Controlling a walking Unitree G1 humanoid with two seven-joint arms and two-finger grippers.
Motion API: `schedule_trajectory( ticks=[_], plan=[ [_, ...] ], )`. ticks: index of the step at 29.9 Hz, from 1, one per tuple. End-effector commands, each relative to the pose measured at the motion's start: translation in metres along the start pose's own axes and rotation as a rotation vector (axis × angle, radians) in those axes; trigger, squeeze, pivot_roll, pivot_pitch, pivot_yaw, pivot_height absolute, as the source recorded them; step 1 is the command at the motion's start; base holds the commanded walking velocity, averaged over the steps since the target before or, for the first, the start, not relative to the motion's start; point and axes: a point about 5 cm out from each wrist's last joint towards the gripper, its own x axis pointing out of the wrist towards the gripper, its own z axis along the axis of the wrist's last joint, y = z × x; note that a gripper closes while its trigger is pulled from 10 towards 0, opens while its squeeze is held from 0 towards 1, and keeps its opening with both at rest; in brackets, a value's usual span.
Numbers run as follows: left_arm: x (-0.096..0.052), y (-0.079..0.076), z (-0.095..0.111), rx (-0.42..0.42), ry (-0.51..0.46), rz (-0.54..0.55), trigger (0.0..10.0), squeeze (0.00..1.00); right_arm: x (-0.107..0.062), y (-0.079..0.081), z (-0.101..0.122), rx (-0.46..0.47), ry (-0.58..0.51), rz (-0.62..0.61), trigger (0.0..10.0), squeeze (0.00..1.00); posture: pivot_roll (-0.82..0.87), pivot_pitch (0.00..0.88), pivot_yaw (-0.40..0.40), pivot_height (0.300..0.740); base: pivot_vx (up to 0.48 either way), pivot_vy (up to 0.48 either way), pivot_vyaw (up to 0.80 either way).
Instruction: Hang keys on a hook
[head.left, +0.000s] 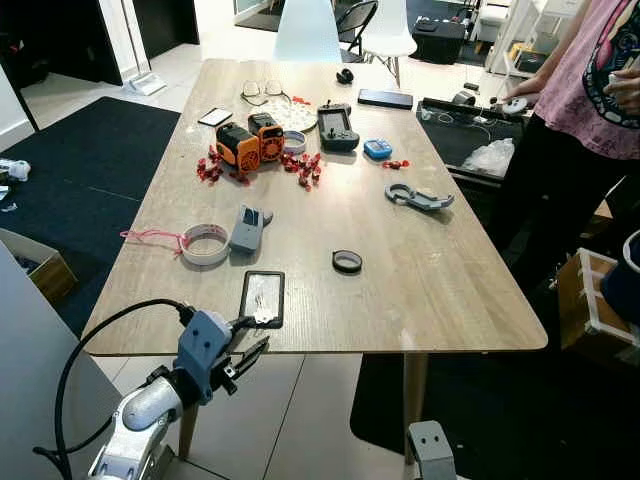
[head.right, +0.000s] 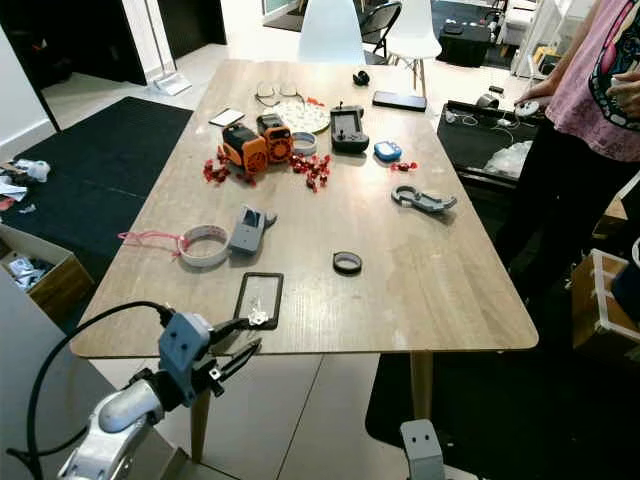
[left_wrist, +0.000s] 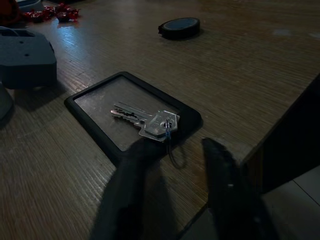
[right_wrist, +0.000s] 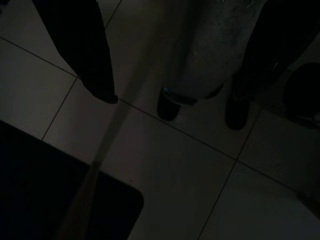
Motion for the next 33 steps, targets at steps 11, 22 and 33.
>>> schedule_trajectory(
  ticks=[11,22,33],
  plan=[
    [0.0013,-0.0047,-0.0021,-0.008,0.021,-0.009,10.0,0.00,-0.0011,-0.0011,-0.0038,0.008,0.011,-0.005,10.0,0.00,0.07,0.104,-0.043,0.740,0.000,0.000,0.00],
    [0.0046,-0.0077,-0.0009,-0.019,0.014,-0.012,10.0,0.00,-0.0006,-0.0008,-0.0023,0.007,0.007,-0.005,10.0,0.00,0.07,0.098,-0.042,0.740,0.000,0.000,0.00],
    [0.0055,-0.0080,-0.0015,-0.022,0.020,-0.013,7.7,0.00,-0.0006,-0.0007,-0.0022,0.006,0.006,-0.006,10.0,0.00,0.07,0.089,-0.041,0.740,0.000,0.000,0.00]
  ],
)
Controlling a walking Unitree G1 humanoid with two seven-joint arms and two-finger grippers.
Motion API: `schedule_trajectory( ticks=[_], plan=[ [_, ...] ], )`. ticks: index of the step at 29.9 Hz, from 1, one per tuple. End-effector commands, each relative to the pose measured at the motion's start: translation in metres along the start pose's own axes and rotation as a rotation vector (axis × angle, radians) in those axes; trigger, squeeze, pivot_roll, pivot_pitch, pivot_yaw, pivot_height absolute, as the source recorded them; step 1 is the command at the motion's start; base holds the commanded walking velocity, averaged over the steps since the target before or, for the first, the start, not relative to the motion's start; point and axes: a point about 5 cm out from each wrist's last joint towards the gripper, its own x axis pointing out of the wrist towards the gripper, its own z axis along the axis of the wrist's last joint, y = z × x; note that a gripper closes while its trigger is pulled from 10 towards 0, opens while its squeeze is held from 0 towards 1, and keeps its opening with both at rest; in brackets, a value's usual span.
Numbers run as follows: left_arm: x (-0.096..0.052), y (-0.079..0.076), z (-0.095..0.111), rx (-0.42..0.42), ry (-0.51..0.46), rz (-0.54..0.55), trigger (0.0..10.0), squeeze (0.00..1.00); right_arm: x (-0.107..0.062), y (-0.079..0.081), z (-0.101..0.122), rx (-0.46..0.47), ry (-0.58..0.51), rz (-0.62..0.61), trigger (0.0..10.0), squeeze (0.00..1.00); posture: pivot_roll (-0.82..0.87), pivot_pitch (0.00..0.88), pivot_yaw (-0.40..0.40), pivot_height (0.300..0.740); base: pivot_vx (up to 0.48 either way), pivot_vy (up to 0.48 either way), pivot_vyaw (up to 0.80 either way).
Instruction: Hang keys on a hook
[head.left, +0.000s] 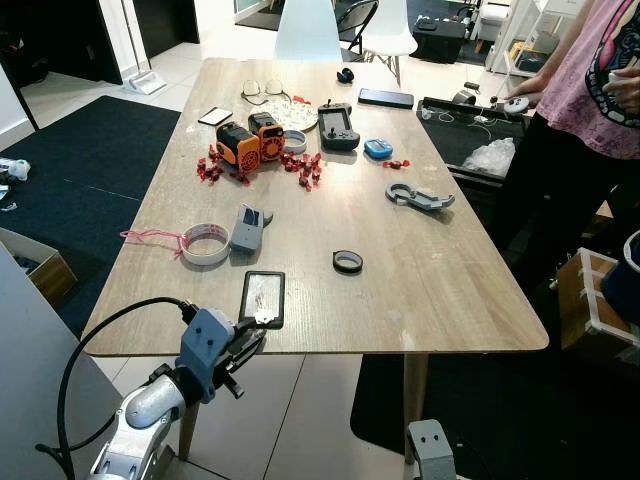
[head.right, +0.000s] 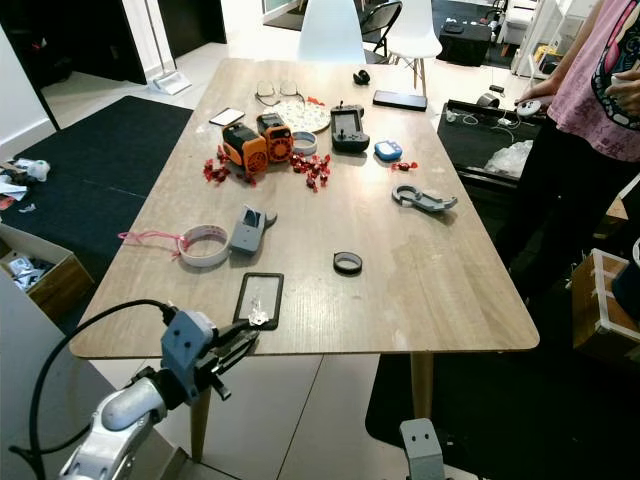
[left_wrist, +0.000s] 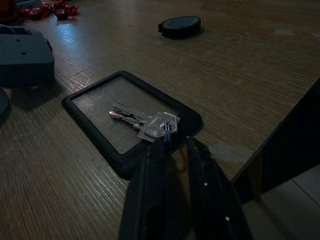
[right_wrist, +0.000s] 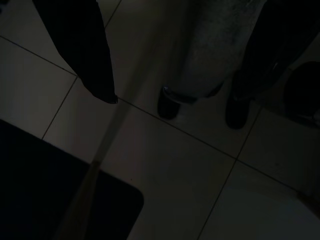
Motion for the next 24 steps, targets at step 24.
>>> schedule_trajectory(
  ticks=[24],
  plan=[
    [0.0036,-0.0050,-0.0026,-0.014,0.017,0.006,7.6,0.00,-0.0008,-0.0007,-0.0028,0.007,0.008,-0.005,10.0,0.00,0.07,0.098,-0.043,0.740,0.000,0.000,0.00]
  ],
)
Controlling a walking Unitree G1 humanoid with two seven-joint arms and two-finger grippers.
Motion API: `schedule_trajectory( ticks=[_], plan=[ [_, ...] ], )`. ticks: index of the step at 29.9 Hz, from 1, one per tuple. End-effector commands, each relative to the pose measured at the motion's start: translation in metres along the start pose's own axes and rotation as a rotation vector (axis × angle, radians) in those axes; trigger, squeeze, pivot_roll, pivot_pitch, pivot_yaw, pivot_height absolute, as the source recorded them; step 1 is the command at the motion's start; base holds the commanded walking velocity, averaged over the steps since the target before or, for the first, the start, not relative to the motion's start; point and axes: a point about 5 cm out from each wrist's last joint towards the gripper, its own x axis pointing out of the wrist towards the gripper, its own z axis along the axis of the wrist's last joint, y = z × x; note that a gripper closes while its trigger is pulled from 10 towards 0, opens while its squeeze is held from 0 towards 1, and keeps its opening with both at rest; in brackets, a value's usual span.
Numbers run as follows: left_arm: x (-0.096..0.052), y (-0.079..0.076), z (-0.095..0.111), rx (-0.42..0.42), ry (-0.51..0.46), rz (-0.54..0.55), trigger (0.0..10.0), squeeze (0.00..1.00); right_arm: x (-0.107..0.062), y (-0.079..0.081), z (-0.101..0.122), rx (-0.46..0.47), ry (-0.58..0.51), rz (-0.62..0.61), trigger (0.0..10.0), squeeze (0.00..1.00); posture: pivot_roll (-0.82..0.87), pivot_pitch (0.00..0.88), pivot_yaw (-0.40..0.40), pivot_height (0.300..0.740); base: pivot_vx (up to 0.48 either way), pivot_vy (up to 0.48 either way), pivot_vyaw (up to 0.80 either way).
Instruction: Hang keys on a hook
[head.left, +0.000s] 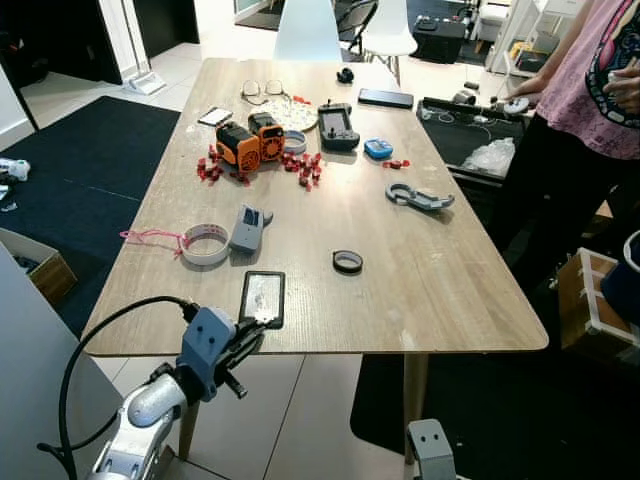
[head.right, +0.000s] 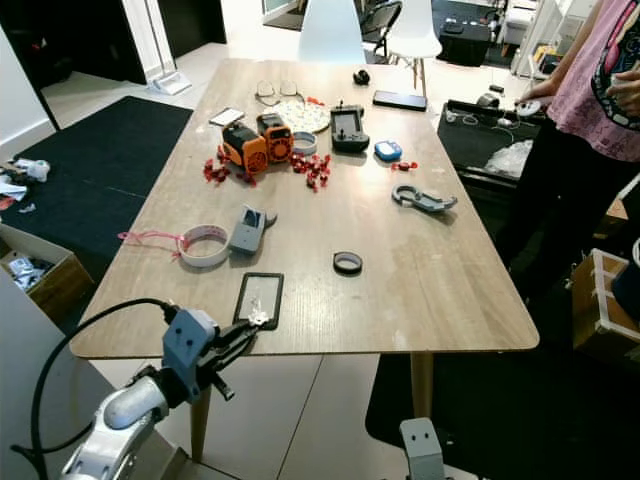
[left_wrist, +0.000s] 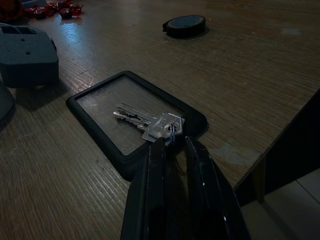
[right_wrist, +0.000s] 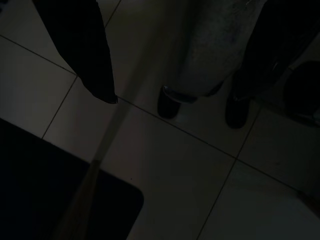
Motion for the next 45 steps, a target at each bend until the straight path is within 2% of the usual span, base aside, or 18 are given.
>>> schedule_trajectory(
  ticks=[1,2,3,18,21,22,23,25,26,29,35,39,42,43,45],
  plan=[
    [0.001,-0.004,-0.003,-0.014,0.016,-0.010,2.5,0.00,-0.001,-0.001,-0.003,0.008,0.009,-0.005,10.0,0.00,0.07,0.098,-0.043,0.740,0.000,0.000,0.00],
    [0.001,-0.004,-0.003,-0.014,0.016,-0.010,2.5,0.00,-0.001,-0.001,-0.003,0.008,0.009,-0.005,10.0,0.00,0.07,0.098,-0.043,0.740,0.000,0.000,0.00],
    [0.001,-0.004,-0.003,-0.015,0.017,-0.011,0.0,0.00,-0.001,0.000,-0.003,0.008,0.009,-0.004,10.0,0.00,0.07,0.098,-0.043,0.740,0.000,0.000,0.00],
    [-0.003,0.002,0.000,-0.005,0.016,-0.014,0.0,0.00,-0.001,0.001,-0.003,0.008,0.008,-0.004,10.0,0.00,0.07,0.095,-0.043,0.740,0.000,0.000,0.00],
    [-0.003,0.009,0.007,-0.008,-0.011,0.000,0.0,0.00,0.000,0.001,-0.003,0.009,0.007,-0.004,10.0,0.00,0.07,0.095,-0.043,0.740,0.000,0.000,0.00],
    [-0.002,0.017,0.018,-0.031,-0.056,0.016,0.0,0.00,0.000,0.001,-0.003,0.009,0.006,-0.004,10.0,0.00,0.07,0.093,-0.043,0.740,0.000,0.000,0.00],
    [-0.002,0.017,0.018,-0.031,-0.056,0.016,0.0,0.00,0.000,0.001,-0.003,0.009,0.006,-0.004,10.0,0.00,0.07,0.093,-0.043,0.740,0.000,0.000,0.00],
    [-0.001,0.024,0.036,-0.075,-0.132,0.012,0.0,0.00,0.000,0.000,-0.003,0.009,0.006,-0.005,10.0,0.00,0.07,0.093,-0.043,0.740,0.000,0.000,0.00],
    [-0.001,0.024,0.036,-0.075,-0.132,0.012,0.0,0.00,0.000,0.000,-0.003,0.009,0.006,-0.005,10.0,0.00,0.07,0.093,-0.043,0.740,0.000,0.000,0.00],
    [0.001,0.032,0.060,-0.104,-0.216,-0.016,0.0,0.00,0.000,0.001,-0.002,0.008,0.006,-0.005,10.0,0.00,0.08,0.091,-0.044,0.740,0.000,0.000,0.00],
    [0.004,0.038,0.077,-0.085,-0.259,-0.025,0.0,0.00,0.000,0.002,-0.001,0.009,0.004,-0.004,10.0,0.00,0.07,0.091,-0.042,0.740,0.000,0.000,0.00],
    [0.003,0.040,0.080,-0.089,-0.259,-0.038,0.0,0.00,0.000,0.002,-0.001,0.010,0.003,-0.004,10.0,0.00,0.08,0.090,-0.043,0.740,0.000,0.000,0.00],
    [-0.014,0.043,0.090,-0.202,-0.233,-0.201,0.0,0.00,0.000,0.002,0.000,0.009,0.004,-0.004,10.0,0.00,0.08,0.085,-0.045,0.740,0.000,0.000,0.00],
    [-0.014,0.043,0.090,-0.202,-0.233,-0.201,0.0,0.00,0.000,0.002,0.000,0.009,0.004,-0.004,10.0,0.00,0.08,0.085,-0.045,0.740,0.000,0.000,0.00],
    [-0.033,0.044,0.087,-0.280,-0.181,-0.318,0.0,0.00,0.000,0.002,0.000,0.008,0.004,-0.004,10.0,0.00,0.08,0.078,-0.044,0.740,0.000,0.000,0.00]
  ],
)
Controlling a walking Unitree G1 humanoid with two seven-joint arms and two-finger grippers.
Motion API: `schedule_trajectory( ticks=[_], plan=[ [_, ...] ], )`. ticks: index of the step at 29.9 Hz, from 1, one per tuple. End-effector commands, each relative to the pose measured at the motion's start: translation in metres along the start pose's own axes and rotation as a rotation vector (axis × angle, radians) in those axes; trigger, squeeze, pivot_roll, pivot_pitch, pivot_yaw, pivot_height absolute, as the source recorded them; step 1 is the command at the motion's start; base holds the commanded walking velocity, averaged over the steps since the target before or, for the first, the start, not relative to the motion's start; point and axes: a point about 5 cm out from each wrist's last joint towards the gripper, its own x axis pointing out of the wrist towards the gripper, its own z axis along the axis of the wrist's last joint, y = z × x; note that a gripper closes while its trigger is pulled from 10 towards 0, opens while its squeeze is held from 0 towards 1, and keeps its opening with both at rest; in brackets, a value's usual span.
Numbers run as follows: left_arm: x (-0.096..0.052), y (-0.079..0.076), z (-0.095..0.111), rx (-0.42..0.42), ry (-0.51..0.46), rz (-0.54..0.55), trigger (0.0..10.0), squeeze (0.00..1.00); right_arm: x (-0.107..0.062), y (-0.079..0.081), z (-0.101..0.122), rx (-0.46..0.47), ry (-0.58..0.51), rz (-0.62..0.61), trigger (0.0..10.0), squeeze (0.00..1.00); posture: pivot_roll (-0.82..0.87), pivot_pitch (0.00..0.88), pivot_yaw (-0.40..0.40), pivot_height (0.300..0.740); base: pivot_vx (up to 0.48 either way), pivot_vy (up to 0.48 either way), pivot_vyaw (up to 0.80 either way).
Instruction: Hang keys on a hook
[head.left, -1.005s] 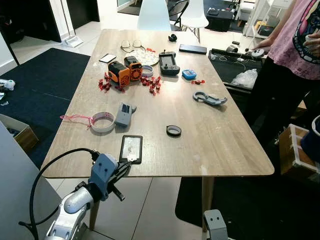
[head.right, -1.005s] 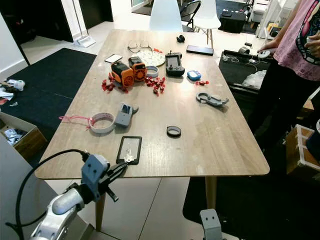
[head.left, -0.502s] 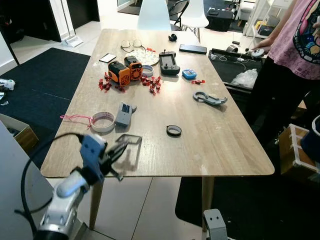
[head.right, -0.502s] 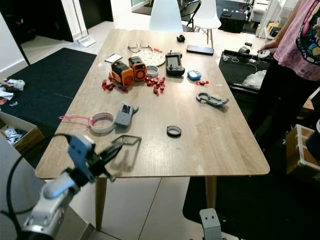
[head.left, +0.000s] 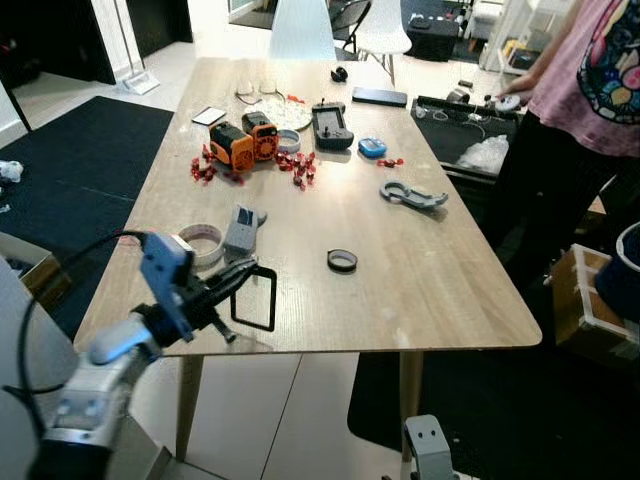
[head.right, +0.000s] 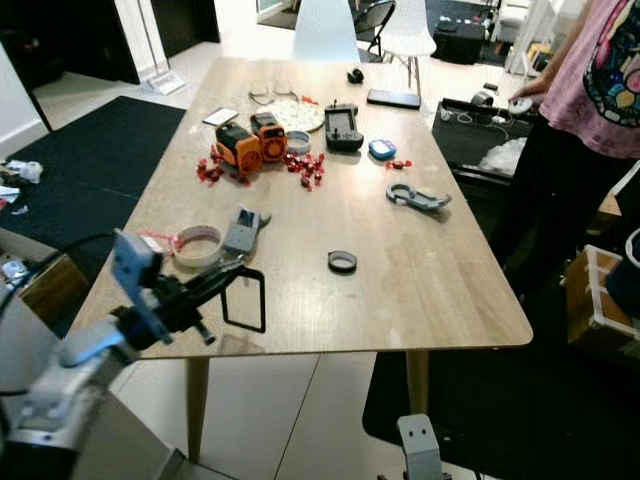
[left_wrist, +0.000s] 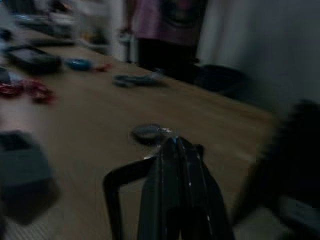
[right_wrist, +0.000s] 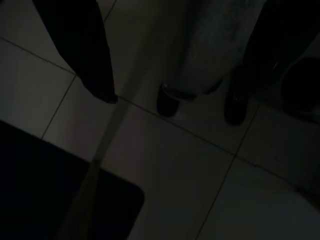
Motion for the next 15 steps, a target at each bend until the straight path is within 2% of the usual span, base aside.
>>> schedule_trajectory(
  ticks=[1,3,4,5,6,8,9,11,12,14,15],
  plan=[
    [-0.012,-0.004,-0.001,-0.074,0.043,-0.073,0.0,0.00,-0.001,0.000,-0.004,0.009,0.012,-0.006,10.0,0.00,0.08,0.078,-0.044,0.740,0.000,0.000,0.00],
    [-0.041,-0.006,-0.011,-0.126,0.184,-0.142,0.0,0.00,-0.001,-0.001,-0.004,0.008,0.011,-0.007,10.0,0.00,0.08,0.074,-0.043,0.740,0.000,0.000,0.00],
    [-0.041,-0.006,-0.011,-0.126,0.184,-0.142,0.0,0.00,-0.001,-0.001,-0.004,0.008,0.011,-0.007,10.0,0.00,0.08,0.074,-0.043,0.740,0.000,0.000,0.00],
    [-0.053,-0.007,-0.017,-0.133,0.256,-0.162,0.0,0.00,-0.001,-0.001,-0.004,0.007,0.011,-0.007,10.0,0.00,0.08,0.070,-0.044,0.740,0.000,0.000,0.00],
    [-0.053,-0.007,-0.017,-0.133,0.256,-0.162,0.0,0.00,-0.001,-0.001,-0.004,0.007,0.011,-0.007,10.0,0.00,0.08,0.070,-0.044,0.740,0.000,0.000,0.00],
    [-0.078,-0.009,-0.029,-0.151,0.400,-0.183,0.0,0.00,-0.001,-0.002,-0.003,0.004,0.011,-0.007,10.0,0.00,0.08,0.065,-0.047,0.740,0.000,0.000,0.00],
    [-0.078,-0.009,-0.029,-0.151,0.400,-0.183,0.0,0.00,-0.001,-0.002,-0.003,0.004,0.011,-0.007,10.0,0.00,0.08,0.065,-0.047,0.740,0.000,0.000,0.00],
    [-0.100,-0.011,-0.039,-0.167,0.525,-0.180,0.0,0.00,-0.001,-0.002,-0.002,0.000,0.010,-0.005,10.0,0.00,0.08,0.058,-0.056,0.740,0.000,0.000,0.00],
    [-0.100,-0.011,-0.039,-0.167,0.525,-0.180,0.0,0.00,-0.001,-0.002,-0.002,0.000,0.010,-0.005,10.0,0.00,0.08,0.058,-0.056,0.740,0.000,0.000,0.00],
    [-0.118,-0.013,-0.044,-0.183,0.622,-0.166,0.0,0.00,0.000,-0.002,-0.001,-0.006,0.009,-0.001,10.0,0.00,0.09,0.056,-0.060,0.740,0.000,0.000,0.00],
    [-0.118,-0.013,-0.044,-0.183,0.622,-0.166,0.0,0.00,0.000,-0.002,-0.001,-0.006,0.009,-0.001,10.0,0.00,0.09,0.056,-0.060,0.740,0.000,0.000,0.00]
  ],
)
